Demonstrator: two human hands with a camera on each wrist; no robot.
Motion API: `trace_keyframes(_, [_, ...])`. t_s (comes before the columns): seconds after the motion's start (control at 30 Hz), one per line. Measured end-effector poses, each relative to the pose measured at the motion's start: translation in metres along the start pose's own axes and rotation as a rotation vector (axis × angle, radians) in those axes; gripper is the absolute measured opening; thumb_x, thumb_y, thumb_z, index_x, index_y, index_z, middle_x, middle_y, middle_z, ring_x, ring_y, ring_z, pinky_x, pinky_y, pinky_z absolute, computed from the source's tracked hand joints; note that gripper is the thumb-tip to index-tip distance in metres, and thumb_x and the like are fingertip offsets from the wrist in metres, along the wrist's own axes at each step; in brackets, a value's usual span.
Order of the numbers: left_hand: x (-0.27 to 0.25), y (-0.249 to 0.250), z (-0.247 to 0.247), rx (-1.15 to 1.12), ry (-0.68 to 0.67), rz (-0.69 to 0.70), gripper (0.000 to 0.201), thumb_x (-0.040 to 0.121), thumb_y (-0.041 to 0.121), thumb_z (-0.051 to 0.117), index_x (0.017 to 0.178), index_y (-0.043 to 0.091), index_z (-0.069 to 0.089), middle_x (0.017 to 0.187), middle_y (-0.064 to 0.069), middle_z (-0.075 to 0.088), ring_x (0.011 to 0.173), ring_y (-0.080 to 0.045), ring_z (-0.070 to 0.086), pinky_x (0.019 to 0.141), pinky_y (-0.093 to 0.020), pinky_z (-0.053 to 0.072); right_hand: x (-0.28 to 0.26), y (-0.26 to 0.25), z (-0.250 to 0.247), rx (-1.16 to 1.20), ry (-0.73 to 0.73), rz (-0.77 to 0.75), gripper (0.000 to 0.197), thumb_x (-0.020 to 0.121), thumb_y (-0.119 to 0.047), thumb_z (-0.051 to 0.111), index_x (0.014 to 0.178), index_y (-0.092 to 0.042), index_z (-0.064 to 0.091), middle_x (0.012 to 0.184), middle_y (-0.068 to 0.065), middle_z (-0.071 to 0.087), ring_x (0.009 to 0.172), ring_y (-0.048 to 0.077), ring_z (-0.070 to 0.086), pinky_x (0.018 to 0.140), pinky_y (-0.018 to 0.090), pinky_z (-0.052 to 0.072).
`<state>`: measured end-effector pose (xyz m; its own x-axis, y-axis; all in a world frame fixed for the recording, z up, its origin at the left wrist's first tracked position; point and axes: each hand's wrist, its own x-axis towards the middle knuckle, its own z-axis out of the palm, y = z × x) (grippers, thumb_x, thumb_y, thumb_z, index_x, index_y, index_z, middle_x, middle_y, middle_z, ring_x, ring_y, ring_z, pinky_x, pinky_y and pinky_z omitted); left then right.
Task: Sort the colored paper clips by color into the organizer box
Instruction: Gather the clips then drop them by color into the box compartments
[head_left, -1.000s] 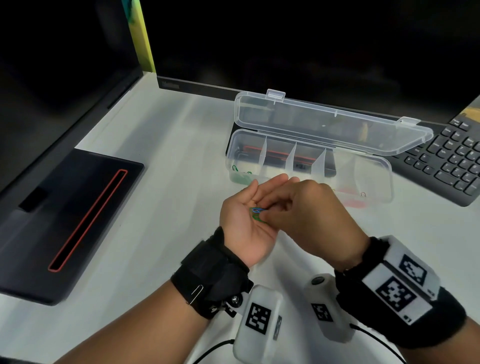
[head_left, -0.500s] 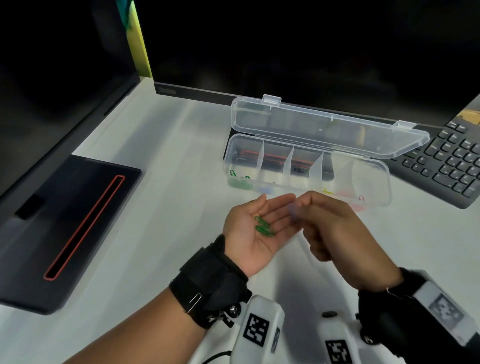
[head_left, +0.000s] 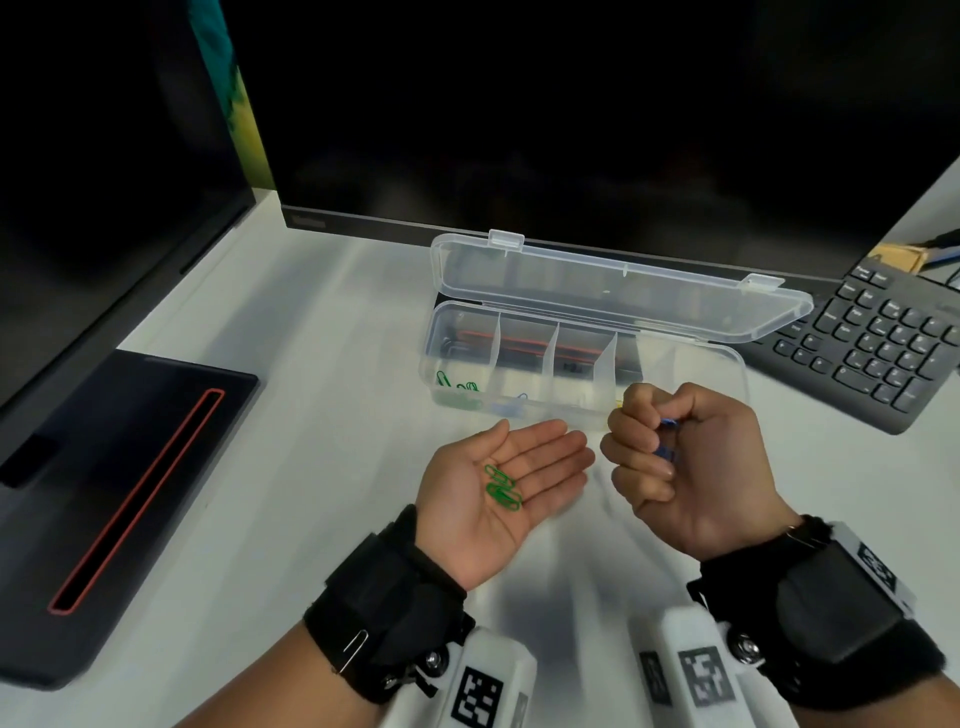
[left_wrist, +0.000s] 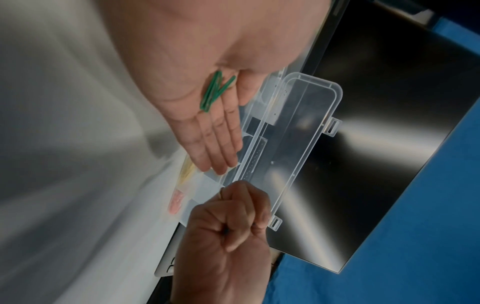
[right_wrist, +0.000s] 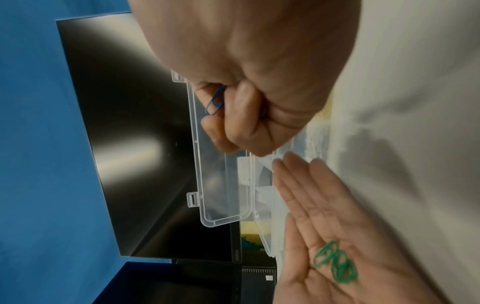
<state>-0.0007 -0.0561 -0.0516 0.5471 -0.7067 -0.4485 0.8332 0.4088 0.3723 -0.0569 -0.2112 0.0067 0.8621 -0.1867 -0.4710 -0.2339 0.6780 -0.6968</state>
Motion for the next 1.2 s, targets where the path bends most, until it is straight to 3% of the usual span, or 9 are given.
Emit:
trace_keyframes(0.17, [0.000, 0.004, -0.001, -0.029, 0.007, 0.024, 0.047, 0.099, 0.024, 0.039, 0.090, -0.006, 0.074, 0.109, -0.026, 0.069, 0.096, -0.036, 0.070, 0.089, -0.045, 0.051, 0.006, 0.005, 0.006, 0.015, 0.068, -0.038, 0.022, 0.076, -0.008, 0.033, 0.059, -0.010, 0.048, 0.056, 0.004, 0.041, 0.041, 0.012, 0.029, 0.032, 0.018, 0.025])
trace_keyframes(0.27, [0.000, 0.006, -0.002, -0.052, 0.026, 0.047, 0.046, 0.098, 0.024, 0.039, 0.095, -0.007, 0.072, 0.109, -0.026, 0.069, 0.097, -0.036, 0.070, 0.085, -0.043, 0.056, 0.009, 0.002, 0.012, 0.001, 0.087, -0.010, 0.020, 0.076, -0.017, 0.040, 0.056, -0.014, 0.041, 0.050, -0.001, 0.032, 0.037, 0.010, 0.021, 0.035, 0.018, 0.013])
trace_keyframes(0.33, [0.001, 0.008, -0.002, -0.071, 0.038, 0.058, 0.045, 0.098, 0.024, 0.040, 0.095, -0.008, 0.072, 0.108, -0.026, 0.069, 0.095, -0.036, 0.070, 0.081, -0.042, 0.058, 0.012, -0.003, 0.023, -0.086, 0.056, -0.015, 0.035, 0.081, -0.029, 0.044, 0.051, -0.018, 0.031, 0.044, -0.004, 0.019, 0.034, 0.010, 0.013, 0.040, 0.019, 0.006])
trace_keyframes(0.5, [-0.002, 0.019, -0.004, -0.103, 0.079, 0.115, 0.041, 0.098, 0.022, 0.039, 0.103, -0.009, 0.066, 0.106, -0.027, 0.069, 0.093, -0.036, 0.070, 0.082, -0.041, 0.057, 0.038, -0.009, 0.076, -0.518, -0.049, -0.259, 0.047, 0.091, -0.034, 0.050, 0.053, -0.023, 0.024, 0.051, -0.004, 0.014, 0.044, 0.013, 0.010, 0.041, 0.024, 0.010])
trace_keyframes(0.73, [-0.002, 0.026, -0.005, -0.134, 0.125, 0.136, 0.042, 0.098, 0.022, 0.040, 0.099, -0.010, 0.066, 0.100, -0.027, 0.070, 0.085, -0.034, 0.072, 0.073, -0.038, 0.060, 0.078, 0.003, 0.124, -0.927, -0.159, -0.493, 0.048, 0.092, -0.030, 0.056, 0.055, -0.021, 0.027, 0.055, -0.002, 0.023, 0.046, 0.010, 0.023, 0.049, 0.025, 0.026])
trace_keyframes(0.83, [-0.002, 0.026, -0.004, -0.132, 0.125, 0.126, 0.041, 0.097, 0.022, 0.041, 0.096, -0.010, 0.067, 0.095, -0.026, 0.072, 0.077, -0.031, 0.073, 0.068, -0.036, 0.059, 0.093, 0.008, 0.127, -1.018, -0.183, -0.478, 0.047, 0.093, -0.037, 0.053, 0.058, -0.020, 0.026, 0.054, -0.006, 0.026, 0.045, 0.006, 0.028, 0.057, 0.030, 0.026])
trace_keyframes(0.93, [-0.001, 0.027, -0.005, -0.124, 0.128, 0.127, 0.041, 0.097, 0.022, 0.041, 0.093, -0.008, 0.069, 0.091, -0.024, 0.073, 0.072, -0.030, 0.073, 0.070, -0.037, 0.055, 0.102, 0.011, 0.127, -1.085, -0.175, -0.466, 0.048, 0.093, -0.044, 0.049, 0.058, -0.016, 0.030, 0.059, 0.003, 0.028, 0.054, 0.018, 0.026, 0.061, 0.038, 0.028])
trace_keyframes(1.1, [0.001, 0.027, -0.007, -0.135, 0.128, 0.127, 0.042, 0.097, 0.022, 0.039, 0.095, -0.008, 0.068, 0.092, -0.023, 0.073, 0.073, -0.030, 0.073, 0.069, -0.037, 0.054, 0.110, 0.012, 0.122, -1.178, -0.126, -0.483, 0.055, 0.096, -0.046, 0.042, 0.058, -0.008, 0.045, 0.055, 0.006, 0.041, 0.055, 0.021, 0.040, 0.064, 0.038, 0.045])
trace_keyframes(1.2, [0.001, 0.027, -0.007, -0.133, 0.125, 0.123, 0.041, 0.097, 0.023, 0.039, 0.098, -0.007, 0.067, 0.093, -0.023, 0.073, 0.075, -0.029, 0.073, 0.066, -0.034, 0.056, 0.114, 0.011, 0.119, -1.145, -0.103, -0.474, 0.056, 0.096, -0.046, 0.044, 0.052, -0.011, 0.050, 0.051, 0.002, 0.052, 0.057, 0.023, 0.053, 0.077, 0.044, 0.054])
